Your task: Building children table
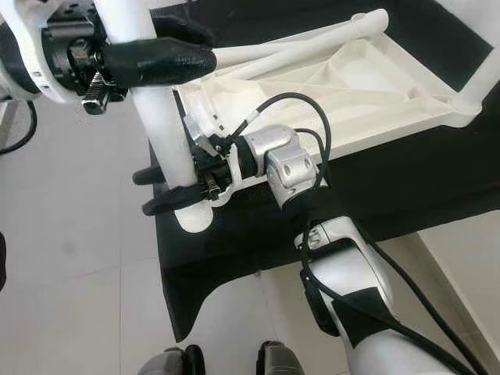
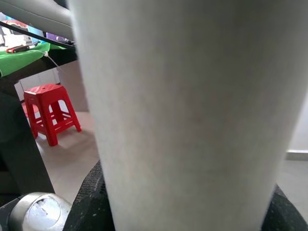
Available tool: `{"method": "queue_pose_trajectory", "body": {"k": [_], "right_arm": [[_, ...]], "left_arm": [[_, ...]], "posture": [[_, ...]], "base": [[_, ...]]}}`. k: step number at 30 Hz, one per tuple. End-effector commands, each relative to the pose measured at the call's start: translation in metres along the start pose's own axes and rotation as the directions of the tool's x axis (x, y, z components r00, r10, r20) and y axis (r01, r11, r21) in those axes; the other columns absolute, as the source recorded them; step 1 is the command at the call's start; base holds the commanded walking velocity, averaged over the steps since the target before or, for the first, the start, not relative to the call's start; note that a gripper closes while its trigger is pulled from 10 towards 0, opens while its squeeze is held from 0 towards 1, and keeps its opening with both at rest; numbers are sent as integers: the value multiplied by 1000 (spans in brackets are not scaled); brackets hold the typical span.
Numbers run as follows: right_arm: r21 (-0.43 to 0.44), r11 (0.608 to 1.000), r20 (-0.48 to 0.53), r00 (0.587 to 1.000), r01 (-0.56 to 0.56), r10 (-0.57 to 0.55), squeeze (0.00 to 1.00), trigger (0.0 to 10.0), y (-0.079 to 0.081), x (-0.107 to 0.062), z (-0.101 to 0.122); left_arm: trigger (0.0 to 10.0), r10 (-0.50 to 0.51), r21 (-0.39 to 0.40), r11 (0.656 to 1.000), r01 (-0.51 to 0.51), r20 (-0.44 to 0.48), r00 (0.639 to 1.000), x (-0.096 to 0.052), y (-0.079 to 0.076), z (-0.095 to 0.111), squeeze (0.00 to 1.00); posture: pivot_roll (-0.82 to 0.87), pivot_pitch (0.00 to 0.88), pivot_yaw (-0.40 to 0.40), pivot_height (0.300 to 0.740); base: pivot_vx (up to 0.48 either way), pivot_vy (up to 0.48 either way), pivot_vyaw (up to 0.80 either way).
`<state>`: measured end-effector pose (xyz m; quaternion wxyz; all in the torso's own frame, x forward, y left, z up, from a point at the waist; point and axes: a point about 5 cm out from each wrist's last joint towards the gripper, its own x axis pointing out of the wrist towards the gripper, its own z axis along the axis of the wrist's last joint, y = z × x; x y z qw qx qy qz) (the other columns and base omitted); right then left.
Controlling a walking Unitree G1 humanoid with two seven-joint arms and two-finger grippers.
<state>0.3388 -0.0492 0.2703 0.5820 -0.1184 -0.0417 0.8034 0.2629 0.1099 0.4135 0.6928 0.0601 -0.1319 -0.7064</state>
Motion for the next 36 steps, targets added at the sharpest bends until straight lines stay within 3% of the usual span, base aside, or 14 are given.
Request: {"method": "queue_pose_trajectory", "body": {"k": [1,2,7,9,15,18,20,21,23,25,28,33,34,36], "right_arm": [[-5,998,1,998,61,-61,0,0,-6,5,-2],[-11,992,-4,992,124,-124,0,0,-11,2,-2],[-22,948,-18,948,317,-318,0,0,-23,-12,-4],[-13,892,-7,892,452,-452,0,0,-30,-29,-4],[-10,885,-5,885,465,-465,0,0,-28,-40,-3],[-13,895,-2,895,446,-447,0,0,-27,-43,-2],[-14,881,-9,881,473,-473,0,0,-31,-48,-2],[-14,881,-9,881,473,-473,0,0,-31,-48,-2],[-14,862,-8,862,506,-506,0,0,-33,-51,-2],[-13,857,-5,857,514,-515,0,0,-34,-52,-1],[10,861,49,860,508,-508,0,0,-35,-52,2],[16,871,80,867,491,-491,0,0,-34,-50,3],[17,880,92,875,475,-475,0,0,-33,-48,3],[14,896,107,890,444,-443,0,0,-32,-44,3]], "left_arm": [[0,-320,-26,946,324,96,943,25,-27,9,0],[10000,-255,-21,966,259,113,960,26,-22,11,1000],[10000,-98,5,995,98,134,986,14,-16,16,1000],[10000,116,14,993,-118,108,987,-13,-13,14,1000],[10000,316,-32,949,-315,32,948,-56,-26,-5,1000],[10000,363,-83,928,-363,-21,932,-67,-41,-21,1000],[10000,431,-203,869,-451,-137,892,-85,-76,-81,1000],[10000,431,-203,869,-451,-137,892,-85,-76,-81,1000],[10000,452,-286,817,-500,-220,864,-85,-108,-118,1000],[10000,455,-310,801,-512,-240,857,-81,-117,-127,1000],[10000,426,-352,754,-554,-379,821,-58,-154,-162,1000],[10000,459,-351,710,-610,-427,779,-48,-173,-169,1000],[10000,487,-326,696,-639,-440,755,-47,-176,-171,24],[10000,541,-247,676,-695,-474,695,-50,-178,-176,0]], "posture": [[-1,201,32,740],[1,198,31,740],[5,196,27,740],[26,201,21,740],[35,208,19,740],[41,221,16,740],[58,242,1,740],[58,242,1,740],[71,253,-6,740],[71,253,-6,740],[89,282,-6,740],[94,295,-1,740],[100,308,2,740],[105,325,4,740]], "base": [[0,0,0],[0,0,0],[0,0,0],[0,0,0],[0,0,0],[0,0,0],[0,0,0],[0,0,0],[0,0,0],[0,0,0],[0,0,0],[0,0,0],[0,0,0],[0,0,0]]}}
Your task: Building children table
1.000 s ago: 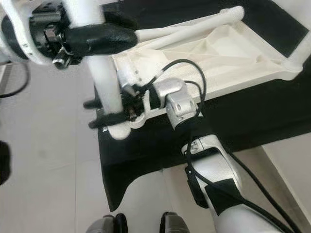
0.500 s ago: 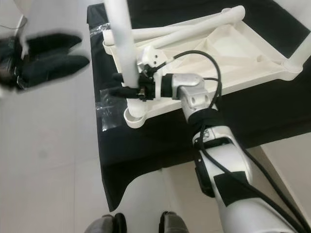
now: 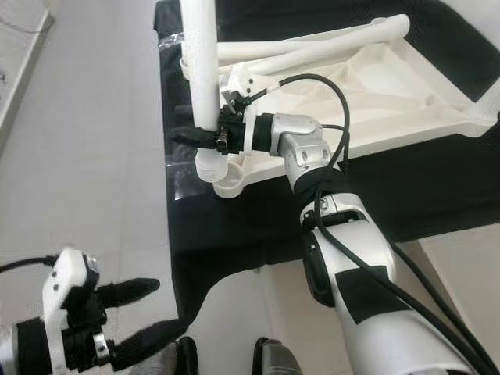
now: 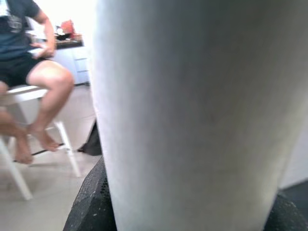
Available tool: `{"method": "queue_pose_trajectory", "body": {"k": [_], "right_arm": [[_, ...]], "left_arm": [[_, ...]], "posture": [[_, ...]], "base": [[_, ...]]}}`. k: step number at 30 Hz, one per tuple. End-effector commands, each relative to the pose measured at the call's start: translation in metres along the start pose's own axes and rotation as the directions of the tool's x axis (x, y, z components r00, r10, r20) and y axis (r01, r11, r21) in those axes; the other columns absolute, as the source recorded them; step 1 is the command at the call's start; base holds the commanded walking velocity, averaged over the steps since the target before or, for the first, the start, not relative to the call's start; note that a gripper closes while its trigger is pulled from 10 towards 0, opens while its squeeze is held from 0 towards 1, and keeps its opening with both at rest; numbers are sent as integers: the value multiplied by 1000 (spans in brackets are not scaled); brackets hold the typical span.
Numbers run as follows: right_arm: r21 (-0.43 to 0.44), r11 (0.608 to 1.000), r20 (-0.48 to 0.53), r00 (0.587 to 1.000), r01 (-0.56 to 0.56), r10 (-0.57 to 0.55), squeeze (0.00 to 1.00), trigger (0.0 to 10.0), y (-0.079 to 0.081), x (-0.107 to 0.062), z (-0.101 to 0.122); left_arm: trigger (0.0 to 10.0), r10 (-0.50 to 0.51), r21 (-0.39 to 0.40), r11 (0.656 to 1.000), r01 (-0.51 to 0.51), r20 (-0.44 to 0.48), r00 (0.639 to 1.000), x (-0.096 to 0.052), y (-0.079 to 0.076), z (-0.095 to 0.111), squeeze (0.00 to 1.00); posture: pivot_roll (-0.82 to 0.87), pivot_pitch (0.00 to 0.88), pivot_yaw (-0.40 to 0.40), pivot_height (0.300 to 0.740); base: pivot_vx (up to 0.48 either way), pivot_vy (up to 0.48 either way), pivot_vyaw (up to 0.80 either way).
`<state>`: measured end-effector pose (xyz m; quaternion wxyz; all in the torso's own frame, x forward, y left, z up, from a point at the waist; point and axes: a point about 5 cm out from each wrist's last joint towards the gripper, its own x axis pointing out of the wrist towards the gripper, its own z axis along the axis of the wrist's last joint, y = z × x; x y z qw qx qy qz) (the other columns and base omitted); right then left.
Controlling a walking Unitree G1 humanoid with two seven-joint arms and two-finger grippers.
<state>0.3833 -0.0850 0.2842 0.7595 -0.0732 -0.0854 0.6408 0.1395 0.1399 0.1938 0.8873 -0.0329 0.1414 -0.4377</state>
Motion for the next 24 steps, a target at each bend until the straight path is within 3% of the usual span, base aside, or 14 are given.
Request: {"method": "queue_pose_trajectory", "body": {"k": [1,3,4,5,10,19,24], "right_arm": [[-14,999,45,998,-50,50,0,0,5,5,3],[-19,998,45,997,-63,64,0,0,6,6,3],[-21,997,44,996,-72,72,0,2510,6,7,2],[-20,997,39,996,-76,77,0,10000,7,7,1],[-11,998,28,998,-64,65,0,10000,4,3,0],[4,997,43,996,-73,73,0,10000,-2,-16,6],[-13,976,27,976,-217,218,0,10000,4,-33,14]], "left_arm": [[10000,109,81,991,-108,-11,994,-3,3,-4,0],[10000,152,116,982,-149,-14,988,-4,5,-6,0],[10000,184,142,973,-181,-12,983,-5,7,-7,0],[10000,220,160,963,-217,1,976,-6,9,-6,0],[10000,305,232,922,-309,51,951,-9,12,-4,0],[10000,319,294,897,-332,93,943,-9,5,-7,0],[10000,306,328,885,-330,122,944,-8,2,-7,0]], "posture": [[105,328,5,740],[105,337,6,740],[105,339,5,740],[106,346,5,740],[115,370,4,740],[125,387,12,740],[115,390,26,740]], "base": [[0,0,0],[0,0,0],[0,0,0],[0,0,0],[0,0,0],[0,0,0],[0,0,0]]}}
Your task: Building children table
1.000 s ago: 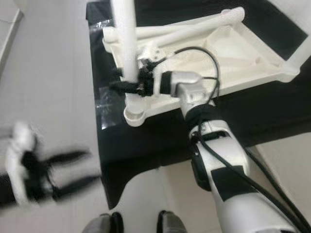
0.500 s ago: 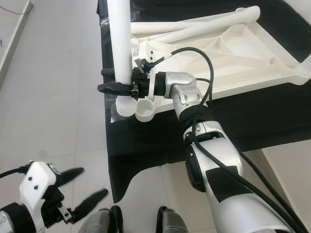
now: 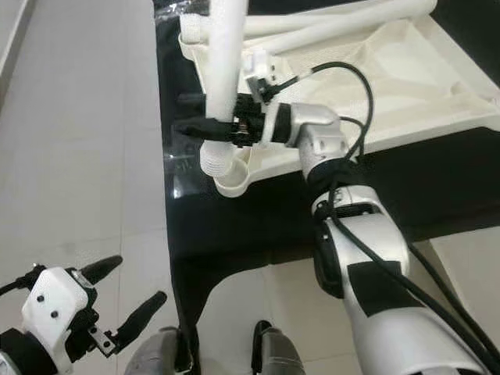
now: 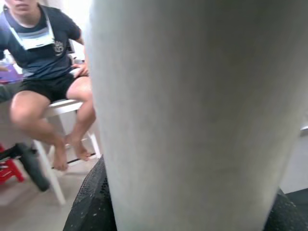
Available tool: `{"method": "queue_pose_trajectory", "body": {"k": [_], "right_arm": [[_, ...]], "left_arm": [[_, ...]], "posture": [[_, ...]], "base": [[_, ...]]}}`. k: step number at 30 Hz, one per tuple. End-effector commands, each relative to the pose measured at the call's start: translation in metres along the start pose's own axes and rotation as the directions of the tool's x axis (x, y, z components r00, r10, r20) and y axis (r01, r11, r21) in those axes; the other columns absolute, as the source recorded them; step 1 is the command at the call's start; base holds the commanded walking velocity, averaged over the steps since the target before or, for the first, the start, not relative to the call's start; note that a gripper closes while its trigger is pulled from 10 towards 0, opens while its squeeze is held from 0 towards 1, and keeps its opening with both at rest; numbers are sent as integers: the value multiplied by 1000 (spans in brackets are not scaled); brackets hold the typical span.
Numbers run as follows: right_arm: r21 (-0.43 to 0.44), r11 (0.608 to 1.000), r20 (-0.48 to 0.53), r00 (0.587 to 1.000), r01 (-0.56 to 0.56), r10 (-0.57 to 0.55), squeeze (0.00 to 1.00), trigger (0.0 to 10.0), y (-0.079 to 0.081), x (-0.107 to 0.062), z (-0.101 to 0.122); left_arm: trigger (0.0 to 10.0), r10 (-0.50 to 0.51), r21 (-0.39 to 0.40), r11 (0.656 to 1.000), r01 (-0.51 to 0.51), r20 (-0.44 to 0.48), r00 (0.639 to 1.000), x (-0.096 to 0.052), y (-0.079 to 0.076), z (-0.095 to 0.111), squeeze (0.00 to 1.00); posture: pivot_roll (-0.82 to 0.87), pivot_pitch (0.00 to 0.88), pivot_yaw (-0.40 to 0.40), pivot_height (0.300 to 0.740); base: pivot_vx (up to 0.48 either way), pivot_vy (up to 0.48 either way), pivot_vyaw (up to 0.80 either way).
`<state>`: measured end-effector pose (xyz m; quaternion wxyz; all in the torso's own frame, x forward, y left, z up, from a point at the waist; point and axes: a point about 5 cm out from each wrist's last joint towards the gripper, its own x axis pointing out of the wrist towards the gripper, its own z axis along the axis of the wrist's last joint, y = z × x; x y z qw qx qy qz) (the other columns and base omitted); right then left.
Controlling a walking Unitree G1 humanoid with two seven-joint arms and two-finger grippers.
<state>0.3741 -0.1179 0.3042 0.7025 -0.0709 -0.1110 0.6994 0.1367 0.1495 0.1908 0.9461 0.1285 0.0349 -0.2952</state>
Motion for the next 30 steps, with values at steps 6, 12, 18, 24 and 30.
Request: {"method": "queue_pose_trajectory", "body": {"k": [6,12,18,24,30], "right_arm": [[-3,993,-123,985,-119,118,0,10000,13,5,-17],[-84,982,-250,958,-169,144,0,10000,14,16,-27],[-95,968,-300,934,-231,193,0,10000,16,25,-22],[-90,951,-376,894,-295,242,0,10000,19,28,-20],[-87,959,-347,911,-268,223,0,10000,15,34,-21]], "left_arm": [[10000,-36,-10,999,36,17,999,0,-4,-2,0],[10000,-25,7,1000,24,43,999,0,-6,-3,0],[10000,-15,10,1000,14,52,999,0,-6,-2,0],[10000,-13,9,1000,12,60,998,0,-6,-2,0],[10000,-11,11,1000,11,71,997,1,-6,-3,0]], "posture": [[110,387,26,740],[117,391,15,740],[113,394,7,740],[108,395,3,740],[105,397,0,740]], "base": [[0,0,0],[0,0,0],[0,0,0],[0,0,0],[0,0,0]]}}
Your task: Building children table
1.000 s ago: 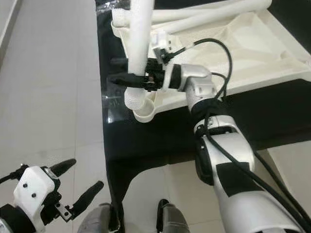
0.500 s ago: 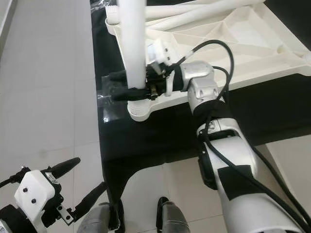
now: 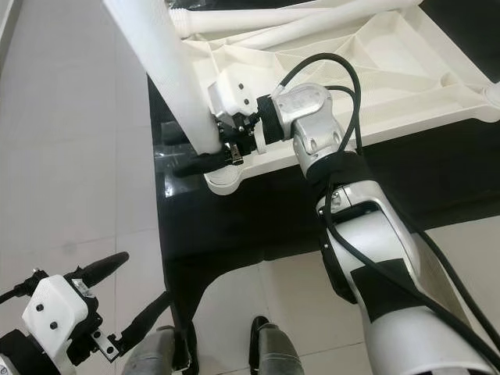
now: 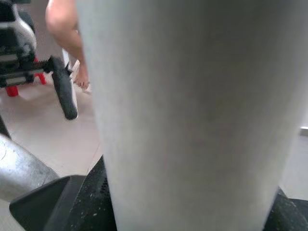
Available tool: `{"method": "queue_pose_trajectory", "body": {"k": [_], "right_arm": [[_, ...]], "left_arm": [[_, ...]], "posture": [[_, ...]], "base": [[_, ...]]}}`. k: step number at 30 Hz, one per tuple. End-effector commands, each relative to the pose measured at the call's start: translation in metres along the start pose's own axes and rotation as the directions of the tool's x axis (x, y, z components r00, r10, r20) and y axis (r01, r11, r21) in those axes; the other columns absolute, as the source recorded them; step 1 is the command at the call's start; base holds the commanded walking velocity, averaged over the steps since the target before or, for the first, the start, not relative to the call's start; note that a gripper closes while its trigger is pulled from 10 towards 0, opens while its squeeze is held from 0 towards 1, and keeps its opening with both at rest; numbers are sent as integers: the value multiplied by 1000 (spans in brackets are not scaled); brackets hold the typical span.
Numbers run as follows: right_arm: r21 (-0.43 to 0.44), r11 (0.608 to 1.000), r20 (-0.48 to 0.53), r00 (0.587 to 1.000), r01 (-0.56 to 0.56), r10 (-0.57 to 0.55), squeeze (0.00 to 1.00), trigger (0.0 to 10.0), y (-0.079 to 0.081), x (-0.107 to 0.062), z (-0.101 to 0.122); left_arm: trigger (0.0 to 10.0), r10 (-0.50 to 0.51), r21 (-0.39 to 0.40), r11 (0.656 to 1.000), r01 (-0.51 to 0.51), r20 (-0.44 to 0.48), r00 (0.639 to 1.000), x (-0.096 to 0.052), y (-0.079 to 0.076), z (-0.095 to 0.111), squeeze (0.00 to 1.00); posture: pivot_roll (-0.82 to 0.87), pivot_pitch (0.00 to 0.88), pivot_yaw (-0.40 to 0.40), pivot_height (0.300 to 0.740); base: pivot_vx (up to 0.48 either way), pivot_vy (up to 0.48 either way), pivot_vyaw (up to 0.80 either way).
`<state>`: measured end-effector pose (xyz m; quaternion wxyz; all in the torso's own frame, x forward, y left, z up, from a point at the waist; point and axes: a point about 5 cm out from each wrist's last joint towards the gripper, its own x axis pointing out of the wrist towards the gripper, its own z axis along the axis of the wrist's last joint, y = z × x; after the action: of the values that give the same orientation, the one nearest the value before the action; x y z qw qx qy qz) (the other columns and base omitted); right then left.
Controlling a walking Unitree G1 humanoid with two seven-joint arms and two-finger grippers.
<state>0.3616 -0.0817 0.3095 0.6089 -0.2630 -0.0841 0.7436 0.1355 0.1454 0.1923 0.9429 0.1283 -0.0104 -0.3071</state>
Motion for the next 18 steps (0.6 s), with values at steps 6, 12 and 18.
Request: {"method": "queue_pose_trajectory", "body": {"k": [6,12,18], "right_arm": [[173,976,11,991,133,-137,0,10000,2,7,-31],[242,923,38,947,300,-318,0,10000,7,3,-48],[257,869,-12,901,422,-434,0,10000,13,6,-61]], "left_arm": [[10000,5,-15,1000,-6,-16,1000,1,-3,-7,0],[10000,7,-10,1000,-7,-13,1000,4,-1,-9,0],[10000,8,-4,1000,-8,-13,1000,5,0,-10,0]], "posture": [[98,392,-5,740],[91,382,5,740],[88,376,5,740]], "base": [[0,0,0],[0,0,0],[0,0,0]]}}
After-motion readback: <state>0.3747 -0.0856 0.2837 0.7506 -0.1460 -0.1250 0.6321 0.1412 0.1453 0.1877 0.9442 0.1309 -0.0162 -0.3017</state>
